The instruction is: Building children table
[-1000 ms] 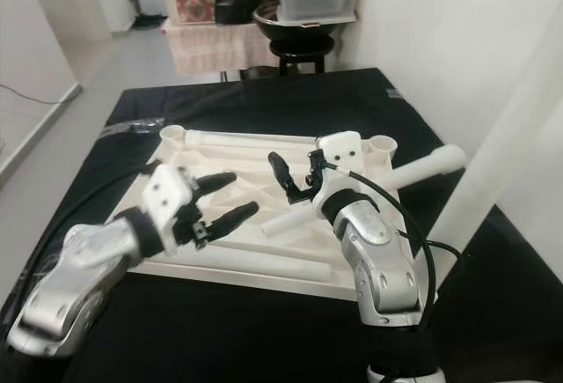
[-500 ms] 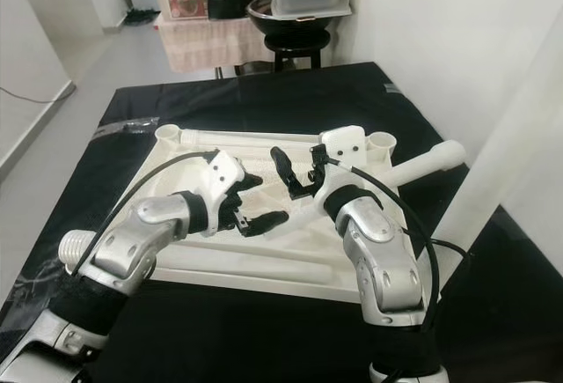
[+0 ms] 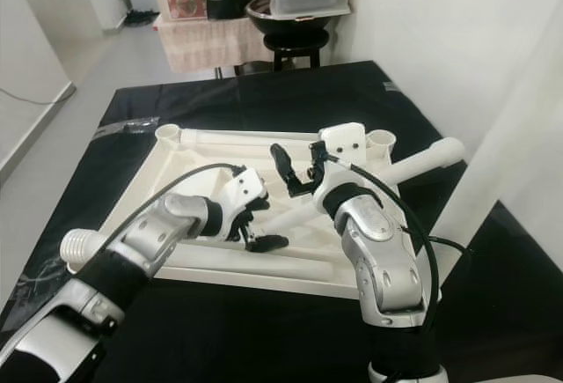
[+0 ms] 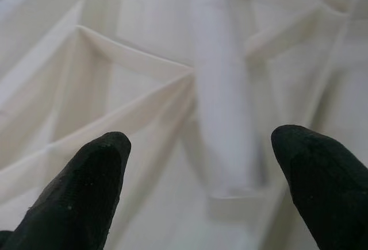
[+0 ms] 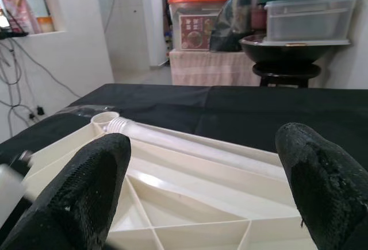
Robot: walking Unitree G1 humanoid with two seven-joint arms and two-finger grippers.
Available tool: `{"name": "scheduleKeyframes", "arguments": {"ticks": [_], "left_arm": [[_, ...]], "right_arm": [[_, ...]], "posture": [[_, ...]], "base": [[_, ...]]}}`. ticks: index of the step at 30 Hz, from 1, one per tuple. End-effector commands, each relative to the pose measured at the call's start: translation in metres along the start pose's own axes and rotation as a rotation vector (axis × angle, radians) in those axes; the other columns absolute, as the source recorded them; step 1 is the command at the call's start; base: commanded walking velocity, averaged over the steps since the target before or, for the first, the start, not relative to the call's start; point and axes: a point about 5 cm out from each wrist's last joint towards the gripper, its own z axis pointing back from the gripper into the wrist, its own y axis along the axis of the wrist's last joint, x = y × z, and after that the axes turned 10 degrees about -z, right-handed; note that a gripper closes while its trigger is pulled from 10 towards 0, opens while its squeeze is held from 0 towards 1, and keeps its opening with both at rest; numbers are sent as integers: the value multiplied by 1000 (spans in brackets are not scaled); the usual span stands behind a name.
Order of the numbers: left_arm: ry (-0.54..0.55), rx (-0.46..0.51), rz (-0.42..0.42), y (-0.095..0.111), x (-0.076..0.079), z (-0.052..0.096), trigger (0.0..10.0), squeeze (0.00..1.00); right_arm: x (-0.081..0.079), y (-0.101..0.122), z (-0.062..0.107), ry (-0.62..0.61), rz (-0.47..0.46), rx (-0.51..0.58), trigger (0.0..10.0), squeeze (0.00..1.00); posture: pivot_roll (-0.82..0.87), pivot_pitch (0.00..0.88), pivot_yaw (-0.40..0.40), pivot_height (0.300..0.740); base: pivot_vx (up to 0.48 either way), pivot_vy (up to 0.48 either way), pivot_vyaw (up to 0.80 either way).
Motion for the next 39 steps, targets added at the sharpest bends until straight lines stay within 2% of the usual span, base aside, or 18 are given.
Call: {"name": "scheduleKeyframes", "arguments": {"ticks": [1,7,11,17,18,30,32,34,35,36,37,39], "left_arm": [[6,-16,-6,-4,-1,-1,10000,0],[6,3,-7,3,-5,-8,10000,0],[-41,32,4,11,-2,-16,10000,0],[-54,41,6,15,-1,-20,9961,0],[-59,35,-2,14,-1,-21,0,0],[-38,2,-34,8,-7,-18,0,0],[-10,-12,-62,6,-14,-12,0,0],[47,-30,-109,3,-27,2,0,0],[47,-30,-109,3,-27,2,0,0],[84,-38,-129,1,-36,9,0,0],[162,-59,-214,-2,-54,29,0,0],[162,-59,-214,-2,-54,29,0,0]], "right_arm": [[-7,3,0,21,-6,6,10000,0],[-14,3,4,34,-14,3,10000,0],[-15,4,6,33,-17,-3,10000,0],[-14,4,7,24,-18,-4,10000,0],[-14,4,7,22,-18,-4,10000,0],[-16,4,6,19,-21,-10,10000,0],[-16,4,5,20,-21,-10,10000,0],[-16,4,5,20,-21,-10,10000,0],[-16,4,5,20,-21,-10,10000,0],[-16,4,5,21,-20,-11,10000,0],[-17,4,4,23,-23,-12,10000,0],[-17,4,4,23,-23,-12,10000,0]], "posture": [[-81,96,77,740],[-94,122,93,740],[-101,131,99,740],[-105,133,102,740],[-107,132,105,740],[-101,122,101,740],[-100,117,98,740],[-96,117,96,740],[-96,117,96,740],[-93,116,94,740],[-90,115,93,740],[-90,115,93,740]], "base": [[0,0,0],[0,0,0],[0,0,0],[0,0,0],[0,0,0],[0,0,0],[0,0,0],[0,0,0],[0,0,0],[0,0,0],[0,0,0],[0,0,0]]}}
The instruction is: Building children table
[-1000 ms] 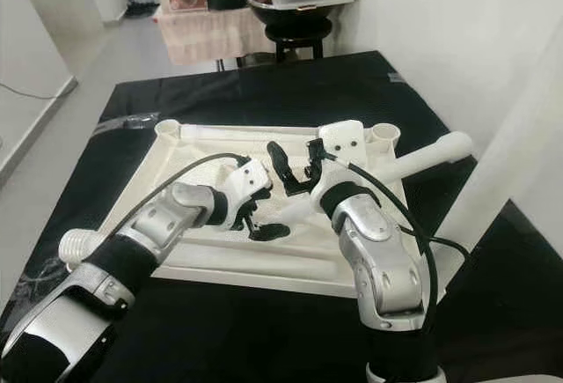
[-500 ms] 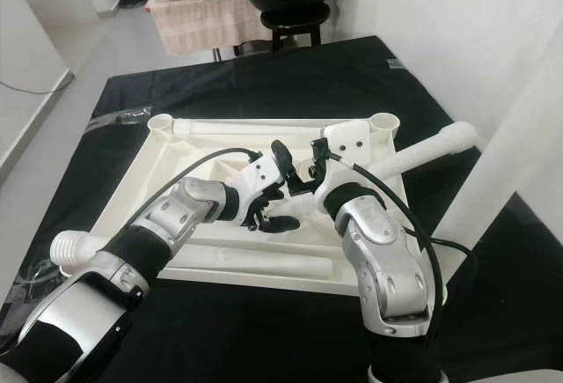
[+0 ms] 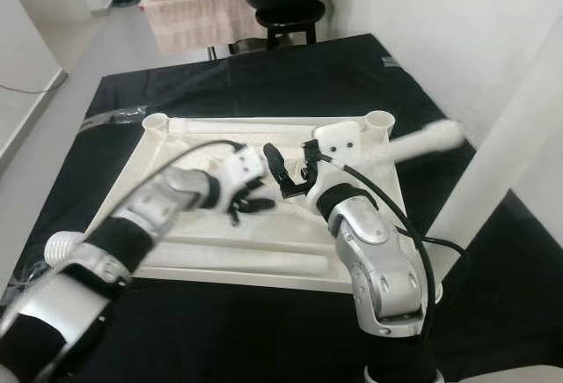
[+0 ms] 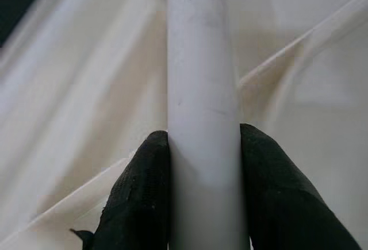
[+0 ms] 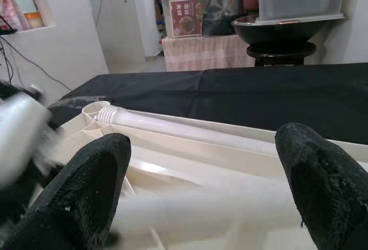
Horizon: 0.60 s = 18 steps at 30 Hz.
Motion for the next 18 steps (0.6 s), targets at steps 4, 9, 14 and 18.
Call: {"name": "scheduleKeyframes", "arguments": {"ticks": [4,9,14,18], "left_arm": [[118,-51,-157,-14,-27,27,0,0],[230,-116,-271,-32,-46,52,588,0],[235,-150,-391,-48,-43,60,10000,0],[175,-78,-429,-45,-33,55,10000,0]], "right_arm": [[-6,-3,-2,26,-21,-17,10000,0],[-7,-5,-1,35,-25,-27,10000,0],[-9,-6,1,48,-24,-39,10000,0],[-7,-5,2,44,-19,-41,10000,0]], "posture": [[-81,113,89,740],[-78,117,83,740],[-90,127,78,740],[-99,140,80,740]], "base": [[0,0,0],[0,0,0],[0,0,0],[0,0,0]]}}
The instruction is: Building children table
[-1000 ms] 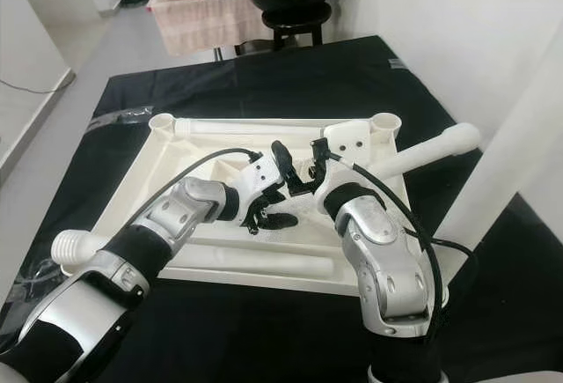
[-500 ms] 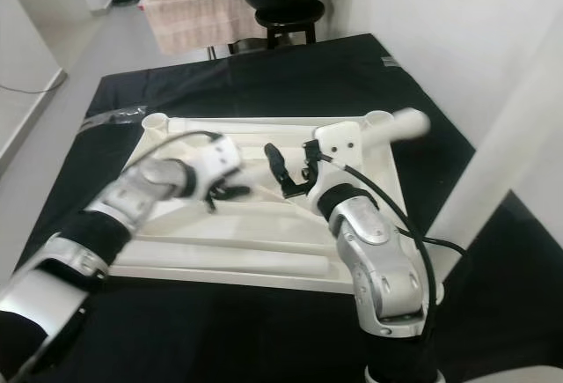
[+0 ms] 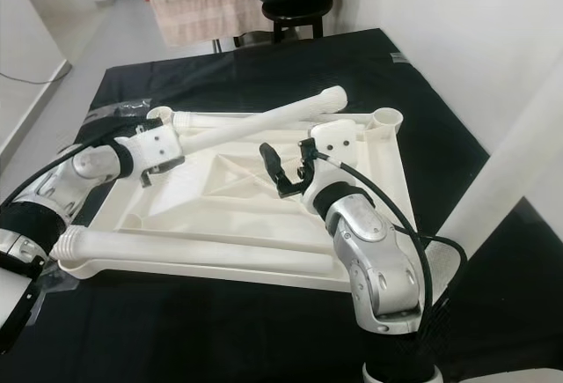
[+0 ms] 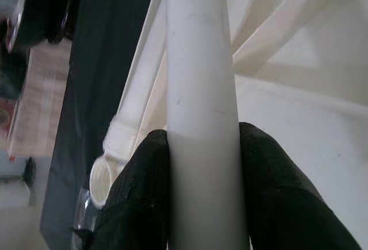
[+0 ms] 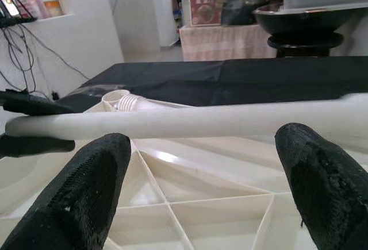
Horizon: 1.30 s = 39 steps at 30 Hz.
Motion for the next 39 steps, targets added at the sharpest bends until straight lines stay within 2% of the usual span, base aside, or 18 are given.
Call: {"name": "scheduleKeyframes", "arguments": {"ticks": [1,9,15,16,17,18,19,20,23,24,29,31,35,39], "left_arm": [[-57,51,-39,3,9,-1,10000,0],[-61,154,-124,17,7,-4,10000,0],[-68,153,-134,16,8,-4,10000,0],[-83,108,-157,9,10,-2,10000,0],[-83,108,-157,9,10,-2,10000,0],[-141,-51,-229,-14,17,4,10000,1000],[-141,-51,-229,-14,17,4,10000,1000],[-147,-151,-289,-28,19,10,10000,1000],[-134,-206,-320,-35,18,12,10000,996],[-127,-229,-325,-37,17,13,10000,0],[-95,-261,-320,-40,14,14,10000,0],[-30,-268,-273,-38,11,11,10000,0],[-3,-261,-248,-35,8,8,10000,0],[94,-262,-202,-29,-1,3,10000,0]], "right_arm": [[-3,-1,2,17,-10,-11,10000,0],[-3,-1,3,12,-7,-15,10000,0],[-3,-1,3,13,-6,-18,10000,0],[-3,-1,2,14,-6,-20,10000,0],[-3,-1,2,14,-6,-20,10000,0],[-4,-2,1,14,-6,-23,10000,0],[-4,-2,1,14,-6,-23,10000,0],[-4,-2,1,13,-6,-23,10000,0],[-4,-2,0,13,-8,-22,10000,0],[-4,-2,0,13,-10,-22,10000,0],[-4,-2,0,15,-10,-22,10000,0],[-4,-1,0,19,-12,-22,10000,0],[-4,-1,0,20,-12,-22,10000,0],[-5,-2,0,22,-10,-23,10000,0]], "posture": [[-100,141,81,740],[-103,154,87,740],[-103,154,87,740],[-100,154,86,740],[-100,154,86,740],[-96,154,87,740],[-96,154,87,740],[-95,154,87,740],[-93,155,87,740],[-93,155,87,740],[-92,155,84,740],[-93,155,82,740],[-91,155,81,740],[-88,153,81,740]], "base": [[0,0,0],[0,0,0],[0,0,0],[0,0,0],[0,0,0],[0,0,0],[0,0,0],[0,0,0],[0,0,0],[0,0,0],[0,0,0],[0,0,0],[0,0,0],[0,0,0]]}}
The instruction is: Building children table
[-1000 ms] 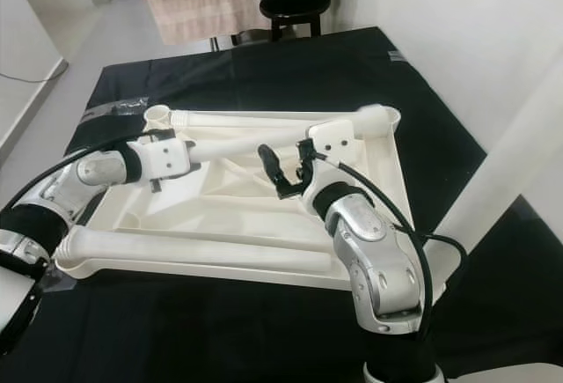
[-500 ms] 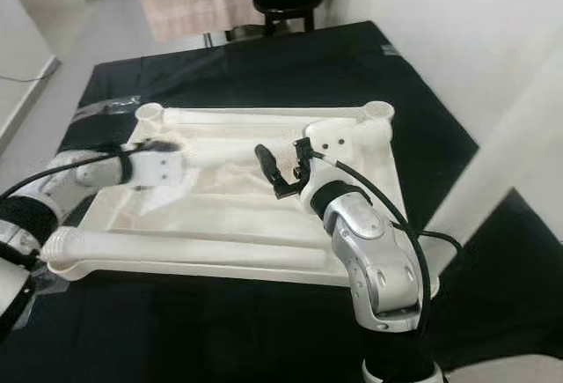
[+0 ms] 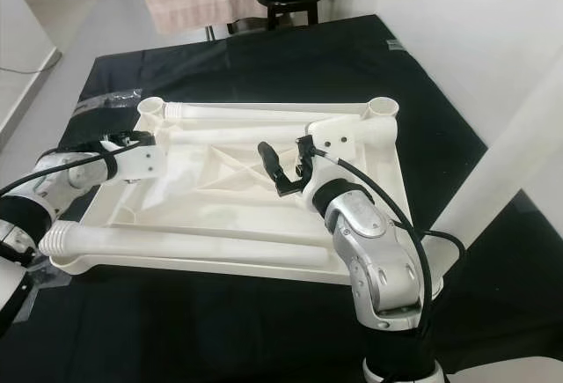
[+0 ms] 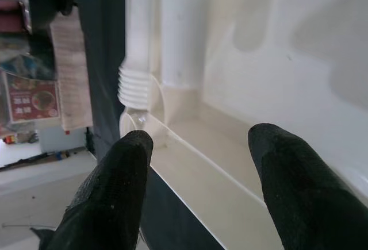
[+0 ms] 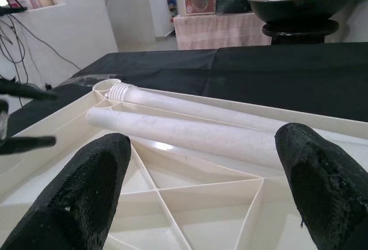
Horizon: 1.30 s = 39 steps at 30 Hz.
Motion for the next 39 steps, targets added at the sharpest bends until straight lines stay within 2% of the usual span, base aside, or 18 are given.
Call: {"name": "scheduleKeyframes", "arguments": {"ticks": [1,6,8,10,12,13,14,15,17,21,22,23,24,26,31,33,36,39], "left_arm": [[65,-32,61,-2,-8,-1,10000,0],[230,-40,264,2,-24,-3,10000,0],[230,-40,264,2,-24,-3,10000,0],[309,17,444,8,-28,-4,10000,0],[309,17,444,8,-28,-4,10000,0],[341,66,572,13,-29,-4,10000,0],[341,66,572,13,-29,-4,10000,0],[364,188,759,24,-23,-2,10000,0],[354,226,796,28,-18,0,10000,0],[299,280,800,37,-2,4,10000,0],[252,288,788,40,9,5,10000,0],[189,268,764,39,22,5,10000,0],[189,268,764,39,22,5,10000,0],[125,172,681,26,40,6,10000,0],[144,84,628,10,36,7,10000,0],[160,45,584,2,25,7,10000,0],[159,48,570,2,19,7,10000,0],[147,103,543,12,0,1,10000,0]], "right_arm": [[-5,-2,0,25,-11,-11,10000,0],[-6,-2,-1,32,-13,-8,10000,0],[-6,-2,-1,32,-13,-8,10000,0],[-8,-1,-2,42,-13,-1,10000,0],[-8,-1,-2,42,-13,-1,10000,0],[-9,-1,-2,48,-14,2,10000,0],[-9,-1,-2,48,-14,2,10000,0],[-12,-1,-3,69,-14,8,10000,0],[-13,-1,-3,78,-12,9,10000,0],[-15,-2,-3,90,-9,6,10000,0],[-15,-3,-4,93,-6,4,10000,0],[-15,-3,-5,96,0,1,10000,0],[-15,-3,-5,96,0,1,10000,0],[-14,-3,-9,89,10,-5,10000,0],[-13,-2,-13,84,17,-7,10000,0],[-14,1,-14,89,21,-4,10000,0],[-15,2,-14,95,18,-1,10000,0],[-20,6,-12,110,10,4,10000,0]], "posture": [[-86,153,80,740],[-86,151,77,740],[-86,151,77,740],[-84,146,79,740],[-84,146,79,740],[-83,140,82,740],[-83,140,82,740],[-79,134,82,740],[-77,132,82,740],[-75,128,79,740],[-72,125,75,740],[-71,122,73,740],[-71,122,73,740],[-70,124,70,740],[-69,132,67,740],[-72,151,64,740],[-74,166,62,740],[-85,202,63,740]], "base": [[0,0,0],[0,0,0],[0,0,0],[0,0,0],[0,0,0],[0,0,0],[0,0,0],[0,0,0],[0,0,0],[0,0,0],[0,0,0],[0,0,0],[0,0,0],[0,0,0],[0,0,0],[0,0,0],[0,0,0],[0,0,0]]}}
